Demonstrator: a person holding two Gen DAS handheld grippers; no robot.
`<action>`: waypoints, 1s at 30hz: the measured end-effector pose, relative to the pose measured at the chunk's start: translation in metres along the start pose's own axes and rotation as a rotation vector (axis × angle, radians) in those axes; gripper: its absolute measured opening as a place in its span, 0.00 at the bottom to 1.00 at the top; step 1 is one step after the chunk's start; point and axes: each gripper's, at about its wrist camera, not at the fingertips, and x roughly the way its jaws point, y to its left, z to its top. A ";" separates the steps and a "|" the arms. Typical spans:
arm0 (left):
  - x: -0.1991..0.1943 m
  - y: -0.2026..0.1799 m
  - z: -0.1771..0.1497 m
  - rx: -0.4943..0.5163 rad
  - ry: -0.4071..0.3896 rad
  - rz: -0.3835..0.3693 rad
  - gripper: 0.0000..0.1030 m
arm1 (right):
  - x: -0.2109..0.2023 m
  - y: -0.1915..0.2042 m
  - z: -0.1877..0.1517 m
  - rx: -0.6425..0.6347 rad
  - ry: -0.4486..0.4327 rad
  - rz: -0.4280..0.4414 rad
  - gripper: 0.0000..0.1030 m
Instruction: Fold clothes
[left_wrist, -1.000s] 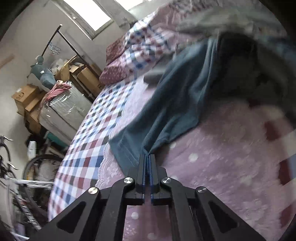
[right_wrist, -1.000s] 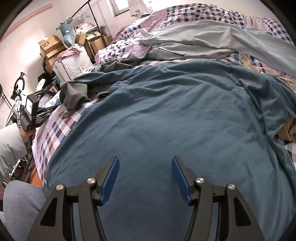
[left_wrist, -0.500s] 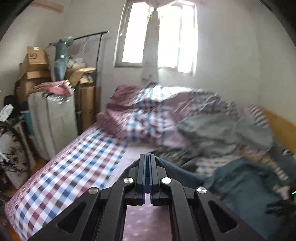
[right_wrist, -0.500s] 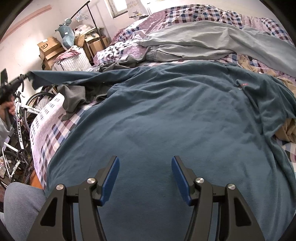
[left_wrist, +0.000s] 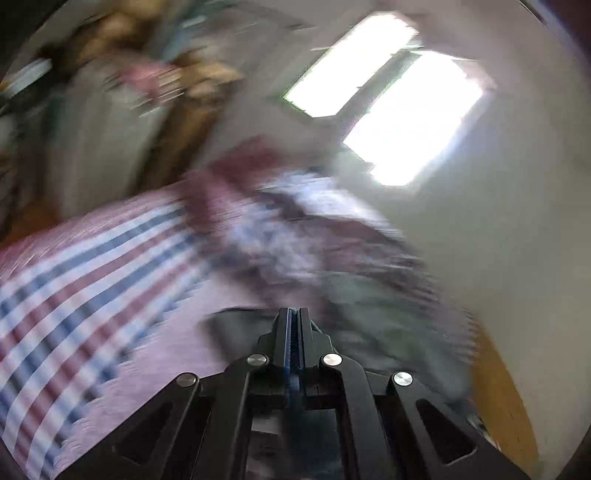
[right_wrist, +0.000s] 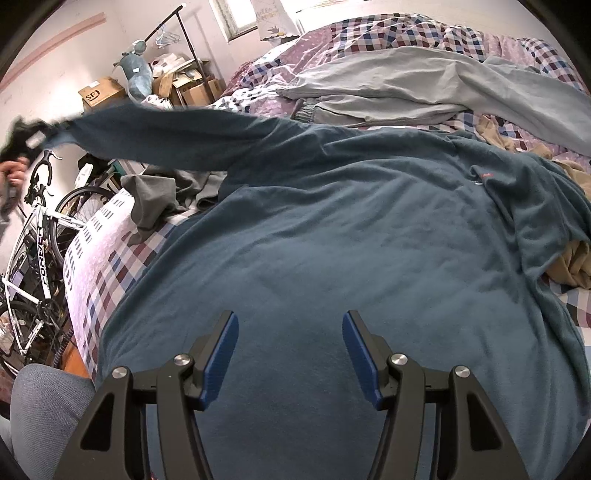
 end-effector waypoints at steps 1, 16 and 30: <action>0.019 0.024 0.001 -0.036 0.016 0.082 0.01 | 0.000 0.000 0.000 -0.001 0.000 -0.001 0.60; 0.105 0.127 -0.017 -0.058 0.019 0.367 0.07 | 0.013 0.001 -0.002 -0.012 0.019 -0.023 0.60; 0.055 0.168 -0.066 -0.264 0.026 0.241 0.79 | 0.008 -0.001 -0.001 0.017 -0.008 -0.033 0.60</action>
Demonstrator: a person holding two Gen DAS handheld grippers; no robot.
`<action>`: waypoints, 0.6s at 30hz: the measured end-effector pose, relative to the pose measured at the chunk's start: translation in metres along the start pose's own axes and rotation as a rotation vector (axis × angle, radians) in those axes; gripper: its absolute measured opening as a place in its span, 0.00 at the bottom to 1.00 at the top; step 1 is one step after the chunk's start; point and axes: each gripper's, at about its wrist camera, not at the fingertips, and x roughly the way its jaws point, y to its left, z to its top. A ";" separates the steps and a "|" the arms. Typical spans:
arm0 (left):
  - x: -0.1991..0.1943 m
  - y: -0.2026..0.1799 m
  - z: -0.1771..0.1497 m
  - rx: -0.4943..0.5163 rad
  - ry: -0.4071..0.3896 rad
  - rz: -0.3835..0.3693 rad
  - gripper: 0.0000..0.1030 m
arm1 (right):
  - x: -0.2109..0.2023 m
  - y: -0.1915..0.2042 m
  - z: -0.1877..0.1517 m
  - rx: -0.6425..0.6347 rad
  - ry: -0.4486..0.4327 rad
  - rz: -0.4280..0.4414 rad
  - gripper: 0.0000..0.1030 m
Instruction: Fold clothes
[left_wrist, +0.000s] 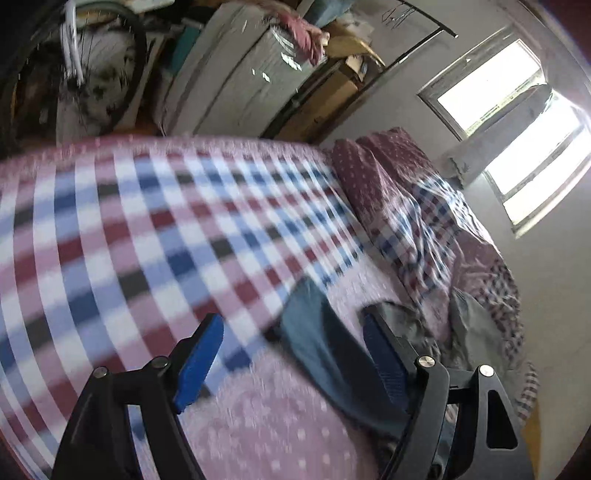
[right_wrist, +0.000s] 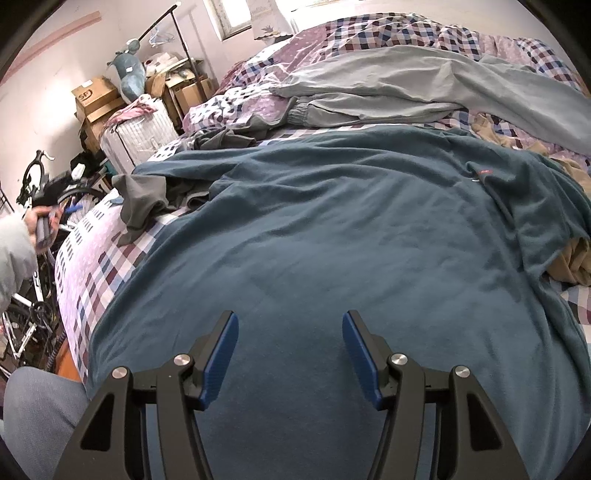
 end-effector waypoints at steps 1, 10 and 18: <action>-0.001 0.002 -0.007 -0.009 0.016 -0.013 0.79 | -0.001 -0.001 0.000 0.006 -0.004 0.000 0.60; -0.040 -0.092 -0.129 0.308 0.095 -0.199 0.79 | -0.011 -0.010 0.002 0.040 -0.043 0.014 0.60; -0.088 -0.229 -0.253 0.529 0.233 -0.575 0.80 | -0.026 -0.027 0.009 0.094 -0.120 0.014 0.60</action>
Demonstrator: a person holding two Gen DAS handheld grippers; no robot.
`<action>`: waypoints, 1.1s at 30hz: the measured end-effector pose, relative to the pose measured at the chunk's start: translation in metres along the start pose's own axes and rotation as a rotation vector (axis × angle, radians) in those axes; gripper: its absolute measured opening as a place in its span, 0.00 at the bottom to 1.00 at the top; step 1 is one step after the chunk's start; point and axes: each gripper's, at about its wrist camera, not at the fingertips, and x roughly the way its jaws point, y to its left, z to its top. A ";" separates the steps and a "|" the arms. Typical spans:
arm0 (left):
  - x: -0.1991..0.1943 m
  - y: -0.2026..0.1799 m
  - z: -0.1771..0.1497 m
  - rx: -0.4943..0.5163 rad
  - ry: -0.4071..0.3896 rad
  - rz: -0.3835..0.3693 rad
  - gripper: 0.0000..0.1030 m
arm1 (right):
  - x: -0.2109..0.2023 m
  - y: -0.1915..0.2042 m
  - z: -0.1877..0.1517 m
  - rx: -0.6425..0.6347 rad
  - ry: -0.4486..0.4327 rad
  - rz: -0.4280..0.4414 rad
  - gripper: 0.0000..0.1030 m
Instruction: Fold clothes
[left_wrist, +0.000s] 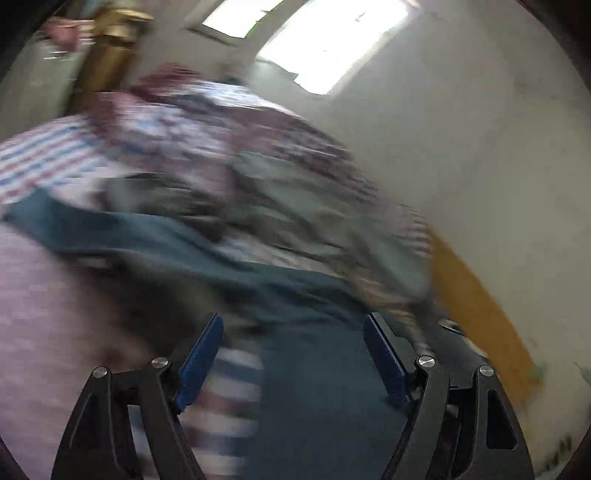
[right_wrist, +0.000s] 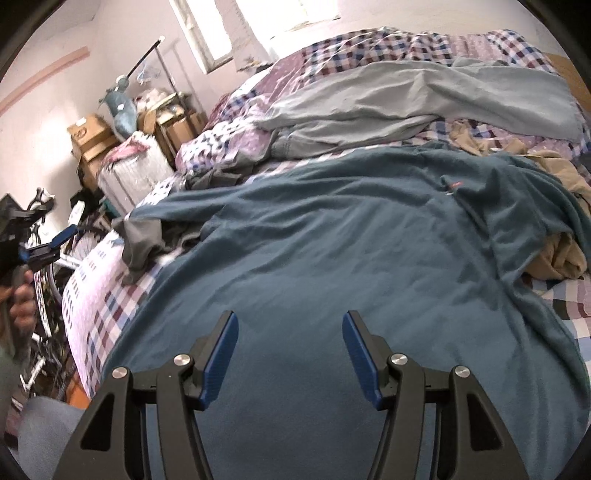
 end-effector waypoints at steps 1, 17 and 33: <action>0.010 -0.023 -0.003 0.032 0.021 -0.060 0.80 | -0.003 -0.004 0.002 0.014 -0.015 -0.002 0.60; 0.136 -0.108 -0.090 0.149 0.204 -0.262 0.85 | -0.019 -0.051 0.012 0.164 -0.095 -0.038 0.61; 0.178 -0.112 -0.127 0.278 0.218 -0.096 0.85 | -0.212 -0.268 -0.037 0.795 -0.525 -0.370 0.61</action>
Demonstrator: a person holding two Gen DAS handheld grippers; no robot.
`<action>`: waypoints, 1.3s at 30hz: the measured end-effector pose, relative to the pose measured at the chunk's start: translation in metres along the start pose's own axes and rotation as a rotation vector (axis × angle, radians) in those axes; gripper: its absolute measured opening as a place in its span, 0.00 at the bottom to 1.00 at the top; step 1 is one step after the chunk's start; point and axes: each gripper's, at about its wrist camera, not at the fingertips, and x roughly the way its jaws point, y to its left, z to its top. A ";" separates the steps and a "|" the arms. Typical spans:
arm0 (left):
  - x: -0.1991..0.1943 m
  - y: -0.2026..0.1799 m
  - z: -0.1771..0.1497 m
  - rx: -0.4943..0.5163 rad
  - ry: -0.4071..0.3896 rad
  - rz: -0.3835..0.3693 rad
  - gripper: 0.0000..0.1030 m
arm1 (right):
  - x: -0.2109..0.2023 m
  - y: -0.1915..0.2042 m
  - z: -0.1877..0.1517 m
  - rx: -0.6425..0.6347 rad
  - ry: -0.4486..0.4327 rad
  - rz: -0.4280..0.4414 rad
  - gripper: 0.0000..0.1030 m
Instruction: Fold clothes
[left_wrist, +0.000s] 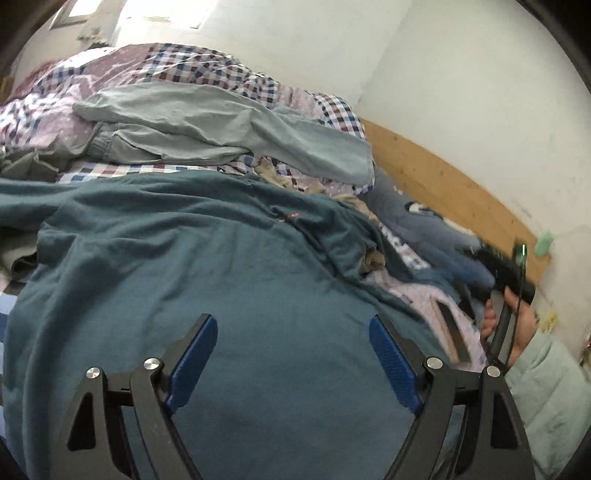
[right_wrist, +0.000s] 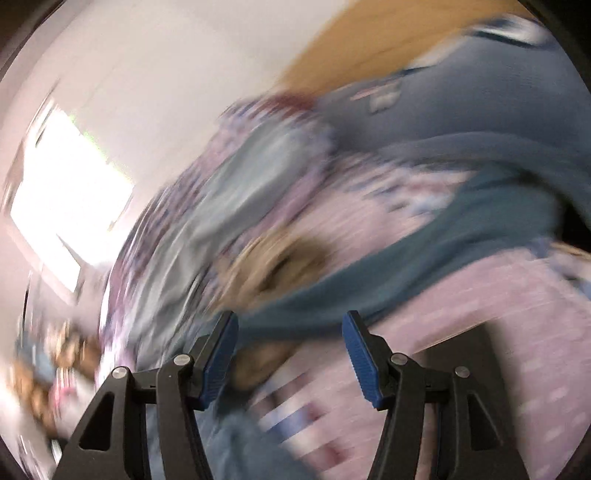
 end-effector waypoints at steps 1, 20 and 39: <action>0.000 0.002 0.002 -0.021 -0.009 -0.008 0.85 | -0.008 -0.021 0.012 0.057 -0.034 -0.028 0.62; 0.020 -0.010 0.008 -0.082 -0.012 -0.074 0.85 | 0.024 -0.138 0.045 0.263 -0.091 -0.345 0.62; 0.020 0.006 0.013 -0.131 -0.023 -0.062 0.85 | 0.045 -0.124 0.072 0.133 -0.131 -0.423 0.04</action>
